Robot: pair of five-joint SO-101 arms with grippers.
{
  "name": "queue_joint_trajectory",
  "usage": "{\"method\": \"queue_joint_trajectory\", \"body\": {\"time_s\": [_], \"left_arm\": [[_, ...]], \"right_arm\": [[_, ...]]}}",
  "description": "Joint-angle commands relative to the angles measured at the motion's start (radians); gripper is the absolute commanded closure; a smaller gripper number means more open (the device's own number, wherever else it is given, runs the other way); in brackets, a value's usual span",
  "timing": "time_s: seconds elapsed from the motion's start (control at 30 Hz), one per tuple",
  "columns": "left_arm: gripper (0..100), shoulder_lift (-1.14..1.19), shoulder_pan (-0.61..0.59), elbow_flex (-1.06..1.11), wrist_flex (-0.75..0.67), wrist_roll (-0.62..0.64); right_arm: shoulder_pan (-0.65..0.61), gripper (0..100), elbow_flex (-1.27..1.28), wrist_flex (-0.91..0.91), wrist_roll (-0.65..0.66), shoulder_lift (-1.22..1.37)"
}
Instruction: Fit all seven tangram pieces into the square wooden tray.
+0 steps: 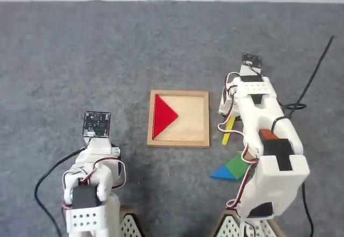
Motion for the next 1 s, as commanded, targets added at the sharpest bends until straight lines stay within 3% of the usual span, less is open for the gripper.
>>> {"method": "queue_joint_trajectory", "body": {"time_s": [0.0,0.2,0.4,0.5,0.6,0.7,0.9,0.97], "left_arm": [[98,-0.018,-0.005,-0.013,0.003,0.017],[98,-0.018,-0.005,-0.013,0.003,0.017],[98,-0.018,-0.005,-0.013,0.003,0.017],[98,-0.018,-0.005,-0.013,0.003,0.017],[98,-0.018,-0.005,-0.013,0.003,0.017],[98,-0.018,-0.005,-0.013,0.003,0.017],[98,-0.018,-0.005,-0.013,0.003,0.017],[98,-0.018,-0.005,-0.013,0.003,0.017]], "right_arm": [[0.001,99.2,-0.034,0.025,0.014,-0.168],[-0.165,99.2,-0.068,0.081,0.066,-0.338],[-0.380,99.2,-0.238,0.216,0.382,-0.242],[-0.414,99.2,-0.324,0.246,0.535,-0.166],[-0.410,99.2,-0.416,0.262,0.598,-0.088],[-0.397,99.2,-0.496,0.254,0.460,-0.005],[-0.357,98.6,-0.624,0.243,-0.282,0.140],[-0.360,96.5,-0.654,0.252,-0.457,0.179]]}}
